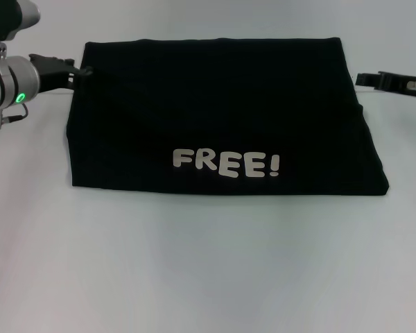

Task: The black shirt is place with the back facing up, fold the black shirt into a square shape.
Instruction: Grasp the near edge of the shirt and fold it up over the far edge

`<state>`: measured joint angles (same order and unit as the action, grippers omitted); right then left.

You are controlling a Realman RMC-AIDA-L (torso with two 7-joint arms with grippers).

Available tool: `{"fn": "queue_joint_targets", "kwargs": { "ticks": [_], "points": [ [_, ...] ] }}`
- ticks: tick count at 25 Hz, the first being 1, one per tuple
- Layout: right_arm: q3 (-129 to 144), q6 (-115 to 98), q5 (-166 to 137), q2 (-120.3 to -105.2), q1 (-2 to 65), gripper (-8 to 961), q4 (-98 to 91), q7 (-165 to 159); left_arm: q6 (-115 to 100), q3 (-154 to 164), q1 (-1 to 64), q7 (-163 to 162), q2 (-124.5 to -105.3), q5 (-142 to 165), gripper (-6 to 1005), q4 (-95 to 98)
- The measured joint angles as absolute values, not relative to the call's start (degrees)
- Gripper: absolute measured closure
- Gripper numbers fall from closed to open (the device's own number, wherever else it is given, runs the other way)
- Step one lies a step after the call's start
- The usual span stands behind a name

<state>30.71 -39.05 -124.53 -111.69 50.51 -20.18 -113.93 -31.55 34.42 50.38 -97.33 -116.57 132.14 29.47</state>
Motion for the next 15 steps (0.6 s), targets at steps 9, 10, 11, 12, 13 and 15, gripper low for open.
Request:
{"fn": "queue_joint_targets", "kwargs": {
  "ticks": [9,10,11,12,13,15],
  "points": [
    [30.37,-49.38,-123.61,-111.15,47.97,302,-27.07,-115.76,-31.92,34.34,45.81,-107.84,-117.08,131.75,463,37.8],
    [30.34,-50.46,-123.16,-111.0,47.67,275,-27.55,-115.77,-33.22,34.42,45.15,-108.95,-117.13,131.68,429,39.22],
    [30.3,-51.25,-122.68,-110.82,47.38,248,-27.86,-115.78,-34.93,34.4,44.6,-109.63,-117.14,131.55,381,40.34],
    [30.27,-51.76,-122.15,-110.61,47.1,248,-28.02,-115.79,-36.12,34.43,44.35,-109.94,-117.15,131.46,333,40.93],
    [30.27,-51.76,-122.15,-110.61,47.1,249,-28.02,-115.79,-37.1,34.49,44.27,-109.89,-117.23,131.51,286,41.17],
    [30.3,-51.79,-121.99,-110.58,46.9,250,-28.02,-115.8,-38.27,35.57,44.22,-109.59,-117.61,131.8,190,41.23]
  ]
}}
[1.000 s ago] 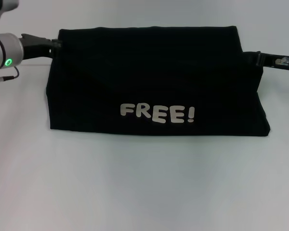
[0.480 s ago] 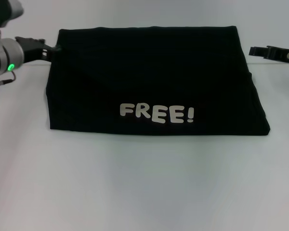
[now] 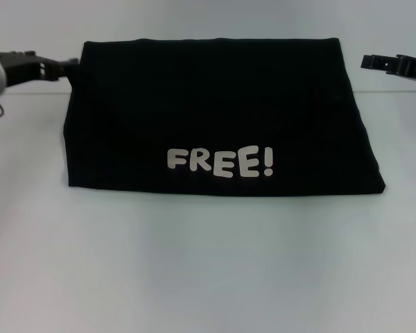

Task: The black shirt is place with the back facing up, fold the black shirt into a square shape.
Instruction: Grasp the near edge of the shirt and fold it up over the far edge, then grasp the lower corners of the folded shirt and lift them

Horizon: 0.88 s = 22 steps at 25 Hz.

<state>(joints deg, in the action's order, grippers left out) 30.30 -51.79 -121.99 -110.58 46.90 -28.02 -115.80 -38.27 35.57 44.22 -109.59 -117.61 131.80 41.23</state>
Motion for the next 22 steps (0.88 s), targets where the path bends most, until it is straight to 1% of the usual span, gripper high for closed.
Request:
{"fn": "queue_joint_targets", "kwargs": {
  "ticks": [3,8,10,12,17,20,22],
  "points": [
    [30.65,-51.46,-121.98,-110.58,46.75,251,-28.04,-115.82,-37.93,39.55,44.25,-109.49,-118.15,132.01,148,40.79],
    [30.8,-51.55,-121.99,-110.59,46.5,253,-27.95,-115.84,-35.0,45.93,44.72,-109.49,-119.83,132.03,78,40.51],
    [30.63,-51.44,-122.0,-110.6,46.35,254,-27.76,-115.84,-31.78,48.03,44.83,-109.49,-120.47,132.07,78,40.28],
    [30.53,-51.42,-121.96,-110.61,46.25,255,-27.79,-115.84,-29.01,49.43,45.06,-109.49,-120.69,132.07,78,39.51],
    [30.66,-51.42,-121.95,-110.65,46.15,254,-27.96,-115.98,-27.87,49.91,44.63,-109.93,-120.52,132.09,77,39.25],
    [30.93,-52.1,-122.07,-110.64,46.3,254,-27.98,-116.18,-30.89,49.67,41.58,-111.66,-120.55,132.09,77,42.19],
    [31.05,-54.53,-122.2,-110.35,46.3,254,-28.02,-116.18,-35.67,49.67,38.87,-112.53,-120.69,132.08,78,46.37]
  ]
}}
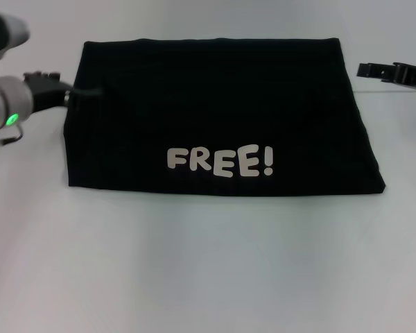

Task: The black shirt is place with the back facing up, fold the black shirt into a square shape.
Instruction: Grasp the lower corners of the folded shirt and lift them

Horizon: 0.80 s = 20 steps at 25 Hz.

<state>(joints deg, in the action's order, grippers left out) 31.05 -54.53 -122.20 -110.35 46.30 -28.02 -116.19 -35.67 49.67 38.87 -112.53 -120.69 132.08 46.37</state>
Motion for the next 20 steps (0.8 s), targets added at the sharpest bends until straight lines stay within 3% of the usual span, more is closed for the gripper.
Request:
{"fn": "queue_joint_targets", "kwargs": {
  "ticks": [5,10,20],
  "points": [
    [31.09,-59.6,-122.13,-109.56,45.49,255,-28.06,-115.98,-50.37,49.67,31.42,-112.8,-120.86,132.1,87,57.01],
    [31.07,-59.81,-122.05,-110.14,44.58,254,-28.06,-115.61,-52.73,49.55,25.73,-108.33,-121.8,132.11,109,60.27],
    [30.64,-59.66,-121.99,-111.0,43.62,254,-28.01,-115.49,-50.4,51.39,25.01,-101.93,-123.14,133.6,154,55.6]
  ]
}}
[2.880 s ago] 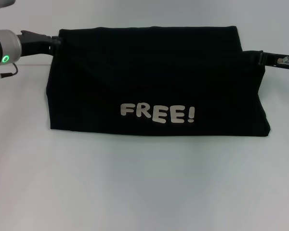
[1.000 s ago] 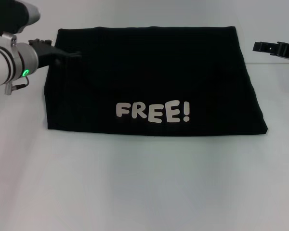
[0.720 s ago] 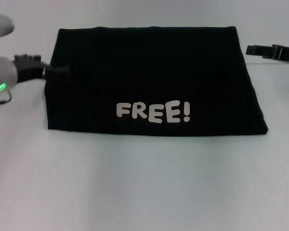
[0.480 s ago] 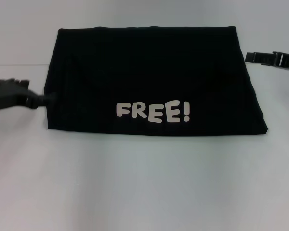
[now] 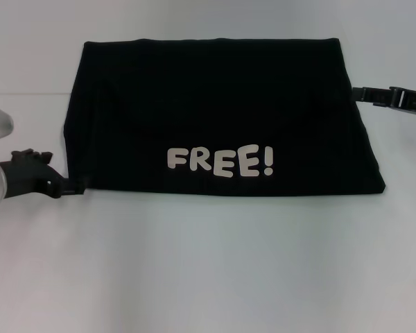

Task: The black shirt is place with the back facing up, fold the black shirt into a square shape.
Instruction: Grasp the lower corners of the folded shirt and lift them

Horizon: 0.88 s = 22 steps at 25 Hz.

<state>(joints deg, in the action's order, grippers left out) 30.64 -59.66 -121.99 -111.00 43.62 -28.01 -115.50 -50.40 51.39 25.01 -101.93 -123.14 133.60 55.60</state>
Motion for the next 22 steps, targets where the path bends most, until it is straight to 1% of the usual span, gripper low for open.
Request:
{"fn": "queue_joint_targets", "kwargs": {
  "ticks": [12,18,22],
  "points": [
    [30.79,-59.62,-121.99,-110.85,43.07,253,-28.04,-115.66,-52.44,54.93,26.61,-102.02,-123.06,133.74,208,53.72],
    [30.81,-59.64,-121.99,-110.76,42.71,252,-28.04,-115.66,-52.78,53.57,27.35,-103.57,-122.58,133.76,235,52.84],
    [30.88,-59.71,-121.99,-110.72,42.36,252,-28.04,-115.47,-52.94,53.28,27.65,-104.15,-122.45,133.84,402,52.64]
  ]
}}
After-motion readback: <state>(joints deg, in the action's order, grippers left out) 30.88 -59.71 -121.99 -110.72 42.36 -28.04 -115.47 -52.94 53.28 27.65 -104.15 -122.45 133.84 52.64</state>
